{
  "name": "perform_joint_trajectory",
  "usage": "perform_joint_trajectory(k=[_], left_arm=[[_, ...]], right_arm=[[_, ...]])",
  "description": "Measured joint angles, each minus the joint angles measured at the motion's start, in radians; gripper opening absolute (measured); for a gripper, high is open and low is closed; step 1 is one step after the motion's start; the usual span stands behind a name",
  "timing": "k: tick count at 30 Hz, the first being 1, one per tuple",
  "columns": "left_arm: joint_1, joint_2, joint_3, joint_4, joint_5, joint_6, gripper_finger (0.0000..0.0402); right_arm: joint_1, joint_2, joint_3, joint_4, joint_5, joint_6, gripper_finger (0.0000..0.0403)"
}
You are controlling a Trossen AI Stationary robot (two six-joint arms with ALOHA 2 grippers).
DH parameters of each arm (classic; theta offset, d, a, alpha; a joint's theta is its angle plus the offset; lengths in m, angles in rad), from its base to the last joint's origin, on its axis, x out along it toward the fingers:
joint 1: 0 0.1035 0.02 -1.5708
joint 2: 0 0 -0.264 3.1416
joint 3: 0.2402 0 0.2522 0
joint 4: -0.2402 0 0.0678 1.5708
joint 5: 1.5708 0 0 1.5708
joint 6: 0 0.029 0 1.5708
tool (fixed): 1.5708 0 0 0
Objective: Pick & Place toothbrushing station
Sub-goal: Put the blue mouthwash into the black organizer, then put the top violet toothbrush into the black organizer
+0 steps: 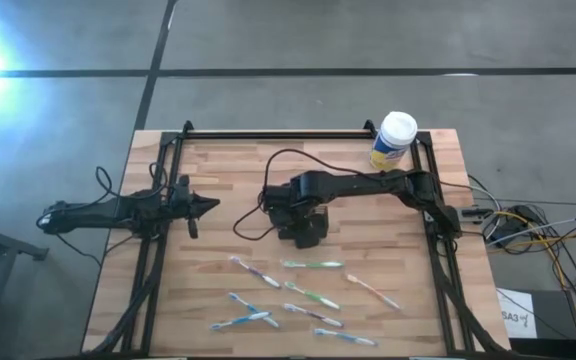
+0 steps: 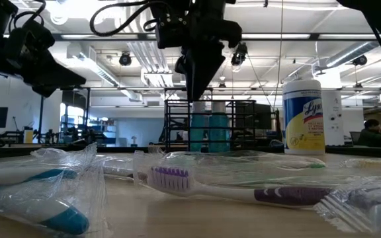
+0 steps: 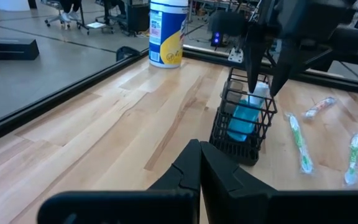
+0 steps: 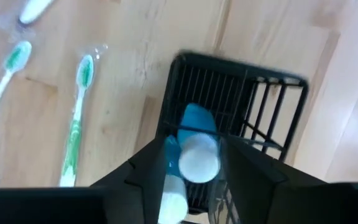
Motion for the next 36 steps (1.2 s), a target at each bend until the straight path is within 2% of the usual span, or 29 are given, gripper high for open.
perform_joint_trajectory(k=[7, 17, 24, 27, 30, 36], left_arm=[[0.000, 0.000, 0.000, -0.010, 0.000, -0.002, 0.0003], [0.000, 0.000, 0.000, -0.008, 0.000, -0.003, 0.0003], [0.000, 0.000, 0.000, -0.007, -0.001, -0.012, 0.0003], [0.000, 0.000, 0.000, -0.007, -0.001, -0.013, 0.0003], [0.000, 0.000, 0.000, -0.008, 0.000, -0.013, 0.0003], [0.000, 0.000, 0.000, -0.037, 0.009, 0.015, 0.0003]], right_arm=[[0.000, 0.000, 0.025, -0.010, -0.001, 0.018, 0.0168], [0.000, -0.029, 0.169, -0.212, -0.001, 0.083, 0.0155], [0.013, -0.143, 0.226, -0.179, 0.000, 0.093, 0.0139], [0.031, -0.264, 0.167, -0.011, 0.000, 0.089, 0.0126], [0.061, -0.423, 0.038, 0.211, -0.001, 0.088, 0.0113], [0.092, -0.745, -0.410, 0.663, -0.006, 0.128, 0.0078]])
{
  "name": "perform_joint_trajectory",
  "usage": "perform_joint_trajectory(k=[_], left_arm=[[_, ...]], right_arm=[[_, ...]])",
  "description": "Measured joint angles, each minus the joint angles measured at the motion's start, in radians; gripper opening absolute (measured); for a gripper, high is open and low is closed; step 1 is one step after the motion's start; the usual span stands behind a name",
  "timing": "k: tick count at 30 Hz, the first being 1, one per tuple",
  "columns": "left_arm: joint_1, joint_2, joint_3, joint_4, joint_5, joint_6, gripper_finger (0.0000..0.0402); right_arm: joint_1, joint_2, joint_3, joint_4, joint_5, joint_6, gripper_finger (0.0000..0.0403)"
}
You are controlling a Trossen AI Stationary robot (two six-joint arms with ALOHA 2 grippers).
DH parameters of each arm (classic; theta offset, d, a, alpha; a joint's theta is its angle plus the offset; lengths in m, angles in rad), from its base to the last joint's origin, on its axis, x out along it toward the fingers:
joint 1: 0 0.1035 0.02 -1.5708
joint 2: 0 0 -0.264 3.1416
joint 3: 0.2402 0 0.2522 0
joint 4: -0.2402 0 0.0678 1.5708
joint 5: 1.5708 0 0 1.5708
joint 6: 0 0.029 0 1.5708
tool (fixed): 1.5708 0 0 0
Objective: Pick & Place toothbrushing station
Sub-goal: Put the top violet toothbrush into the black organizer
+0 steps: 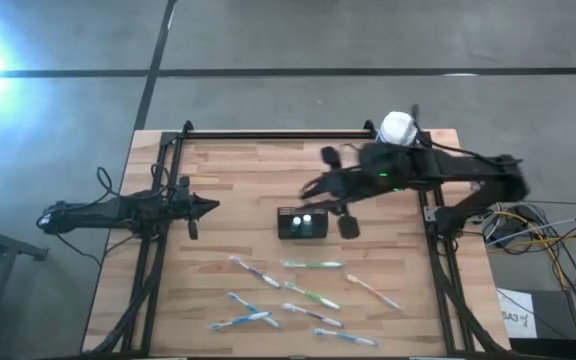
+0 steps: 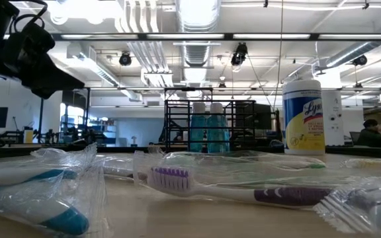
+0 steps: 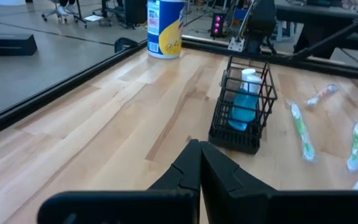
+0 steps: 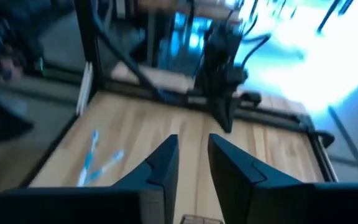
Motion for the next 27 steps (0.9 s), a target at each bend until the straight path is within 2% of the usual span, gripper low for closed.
perform_joint_trajectory(k=[6, 10, 16, 21, 27], left_arm=[[0.000, 0.000, 0.000, -0.006, 0.000, 0.003, 0.0003], [0.000, 0.000, 0.000, 0.030, -0.001, 0.008, 0.0003], [0.000, 0.000, 0.000, 0.147, -0.011, 0.067, 0.0003], [0.000, 0.000, 0.000, 0.242, -0.012, 0.127, 0.0003], [0.000, 0.000, 0.000, 0.365, -0.044, 0.131, 0.0003]], right_arm=[[0.002, -0.301, -0.536, 0.533, -0.024, 0.129, 0.0040], [-0.001, -0.433, -0.805, 0.736, -0.022, 0.162, 0.0023], [-0.013, -0.586, -1.054, 0.876, -0.020, 0.142, 0.0009], [-0.014, -0.668, -1.234, 1.101, -0.021, 0.099, 0.0008], [-0.040, -0.741, -1.334, 1.171, -0.020, 0.104, 0.0008]])
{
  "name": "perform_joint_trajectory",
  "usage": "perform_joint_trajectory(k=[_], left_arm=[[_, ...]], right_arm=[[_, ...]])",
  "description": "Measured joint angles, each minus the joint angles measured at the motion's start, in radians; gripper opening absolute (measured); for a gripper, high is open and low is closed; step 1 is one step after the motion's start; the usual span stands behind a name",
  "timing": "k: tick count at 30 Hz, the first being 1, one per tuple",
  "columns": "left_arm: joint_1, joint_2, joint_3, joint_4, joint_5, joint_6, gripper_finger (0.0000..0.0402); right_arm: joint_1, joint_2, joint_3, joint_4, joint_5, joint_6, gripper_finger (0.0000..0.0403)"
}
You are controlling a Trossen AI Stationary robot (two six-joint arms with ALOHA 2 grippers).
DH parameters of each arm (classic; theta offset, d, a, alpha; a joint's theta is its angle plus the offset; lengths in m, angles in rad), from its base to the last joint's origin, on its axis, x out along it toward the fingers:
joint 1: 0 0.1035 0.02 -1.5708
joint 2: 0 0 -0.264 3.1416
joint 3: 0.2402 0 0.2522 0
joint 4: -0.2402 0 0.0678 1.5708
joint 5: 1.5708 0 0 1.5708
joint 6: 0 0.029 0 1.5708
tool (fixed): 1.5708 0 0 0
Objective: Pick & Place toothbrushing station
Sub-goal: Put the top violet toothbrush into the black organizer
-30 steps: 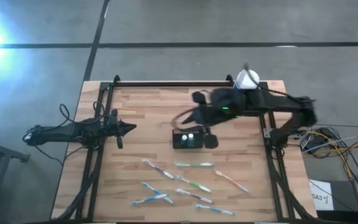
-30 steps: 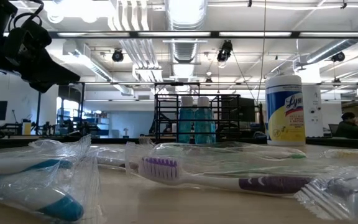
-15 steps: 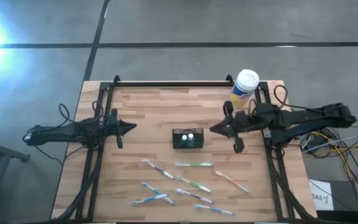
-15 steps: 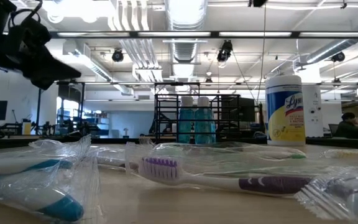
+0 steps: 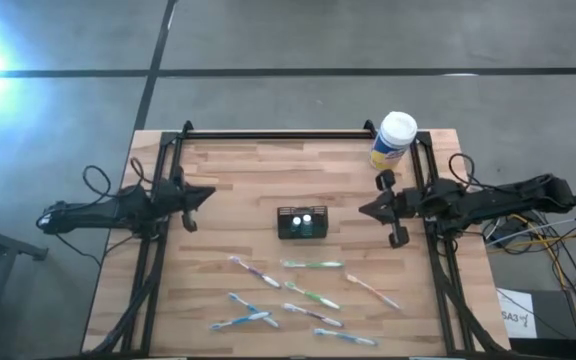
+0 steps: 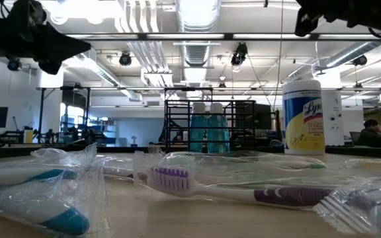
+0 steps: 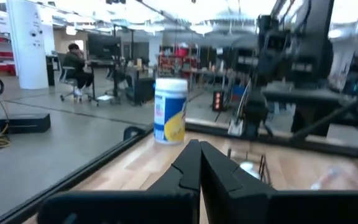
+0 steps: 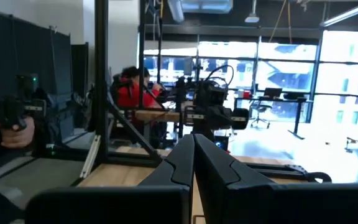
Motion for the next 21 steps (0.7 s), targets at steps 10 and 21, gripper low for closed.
perform_joint_trajectory(k=[10, 21], left_arm=[[0.000, 0.014, 0.000, -0.021, -0.029, -0.130, 0.0003], [-0.001, 0.062, 0.000, -0.045, -0.017, -0.172, 0.0003]], right_arm=[[0.000, -0.084, -0.151, -0.001, 0.045, -0.027, 0.0008], [0.000, -0.100, -0.258, 0.002, 0.113, -0.016, 0.0008]])
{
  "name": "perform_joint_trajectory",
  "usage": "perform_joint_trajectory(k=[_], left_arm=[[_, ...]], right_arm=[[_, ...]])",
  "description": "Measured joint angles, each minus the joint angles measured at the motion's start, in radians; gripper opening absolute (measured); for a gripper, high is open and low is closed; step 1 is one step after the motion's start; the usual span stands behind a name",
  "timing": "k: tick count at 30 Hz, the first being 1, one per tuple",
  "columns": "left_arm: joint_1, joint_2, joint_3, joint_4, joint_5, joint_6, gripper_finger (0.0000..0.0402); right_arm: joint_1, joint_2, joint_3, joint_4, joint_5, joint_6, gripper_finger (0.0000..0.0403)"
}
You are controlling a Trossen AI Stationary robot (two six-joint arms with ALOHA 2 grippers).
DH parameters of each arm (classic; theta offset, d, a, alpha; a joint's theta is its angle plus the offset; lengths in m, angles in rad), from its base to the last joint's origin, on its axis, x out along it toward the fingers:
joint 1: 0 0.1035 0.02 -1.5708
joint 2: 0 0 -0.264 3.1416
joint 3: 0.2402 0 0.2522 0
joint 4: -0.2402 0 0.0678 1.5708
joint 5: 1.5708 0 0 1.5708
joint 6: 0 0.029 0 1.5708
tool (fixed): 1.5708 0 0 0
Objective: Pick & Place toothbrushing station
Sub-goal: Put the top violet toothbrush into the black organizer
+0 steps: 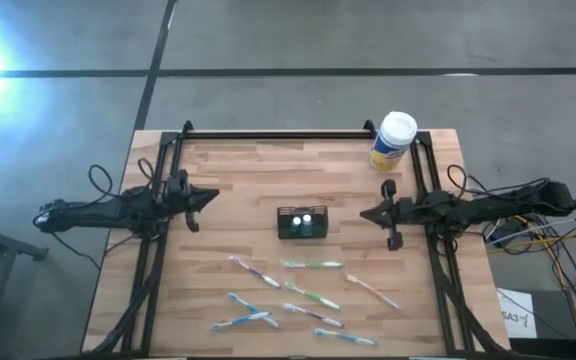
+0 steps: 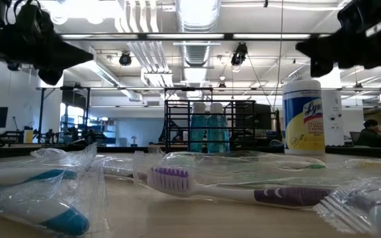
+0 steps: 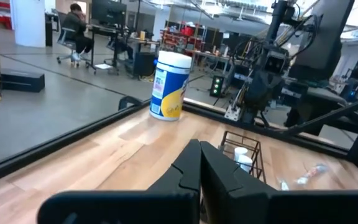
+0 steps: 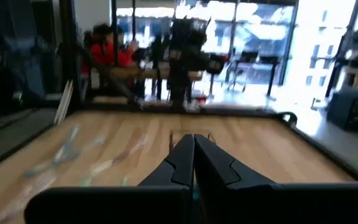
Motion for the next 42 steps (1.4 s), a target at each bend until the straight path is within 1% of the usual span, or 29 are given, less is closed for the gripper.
perform_joint_trajectory(k=[4, 6, 7, 9, 10, 11, 15, 20, 23, 25, 27, 29, 32, 34, 37, 40, 42], left_arm=[[0.000, 0.015, -0.001, 0.000, -0.002, 0.026, 0.0003], [0.000, 0.025, -0.002, 0.002, 0.003, -0.033, 0.0003], [0.000, 0.034, -0.002, 0.004, 0.025, -0.072, 0.0003], [-0.007, 0.065, -0.002, 0.009, 0.116, -0.114, 0.0002], [-0.015, 0.088, -0.002, 0.012, 0.160, -0.129, 0.0002], [-0.027, 0.115, -0.002, 0.018, 0.179, -0.142, 0.0002], [-0.101, 0.238, 0.010, 0.043, 0.191, -0.193, 0.0002], [-0.214, 0.404, 0.095, 0.033, 0.182, -0.238, 0.0014], [-0.264, 0.511, 0.157, 0.001, 0.188, -0.272, 0.0040], [-0.294, 0.586, 0.205, -0.054, 0.190, -0.292, 0.0063], [-0.319, 0.674, 0.270, -0.143, 0.189, -0.276, 0.0090], [-0.338, 0.758, 0.340, -0.253, 0.167, -0.265, 0.0118], [-0.344, 0.884, 0.456, -0.364, 0.156, -0.253, 0.0157], [-0.344, 0.964, 0.516, -0.445, 0.158, -0.221, 0.0183], [-0.345, 1.057, 0.611, -0.477, 0.183, -0.142, 0.0215], [-0.345, 1.142, 0.674, -0.568, 0.211, -0.063, 0.0239], [-0.345, 1.188, 0.706, -0.642, 0.219, -0.058, 0.0249]], right_arm=[[0.000, -0.007, -0.007, 0.010, -0.007, 0.006, 0.0008], [0.000, -0.006, -0.007, 0.008, -0.008, -0.004, 0.0008], [0.000, -0.006, -0.007, 0.004, -0.008, -0.007, 0.0008], [0.000, -0.006, -0.006, 0.007, -0.008, -0.010, 0.0008], [0.000, -0.006, -0.006, 0.007, -0.008, -0.012, 0.0008], [0.000, -0.006, -0.006, 0.008, -0.008, -0.015, 0.0008], [0.000, -0.006, -0.006, 0.021, -0.008, -0.026, 0.0008], [0.000, -0.004, -0.006, 0.033, -0.008, -0.002, 0.0008], [0.000, 0.004, -0.006, 0.028, -0.019, 0.028, 0.0008], [0.000, 0.017, -0.006, 0.026, -0.037, 0.038, 0.0008], [0.000, 0.030, -0.006, 0.031, -0.041, 0.042, 0.0008], [0.000, 0.043, -0.006, 0.054, -0.033, 0.053, 0.0008], [0.000, 0.063, -0.006, 0.079, -0.034, 0.067, 0.0008], [0.000, 0.075, -0.006, 0.090, -0.033, 0.069, 0.0009], [0.000, 0.097, 0.007, 0.094, -0.033, 0.069, 0.0009], [0.000, 0.123, 0.025, 0.093, -0.033, 0.065, 0.0014], [0.000, 0.144, 0.038, 0.091, -0.031, 0.062, 0.0022]])
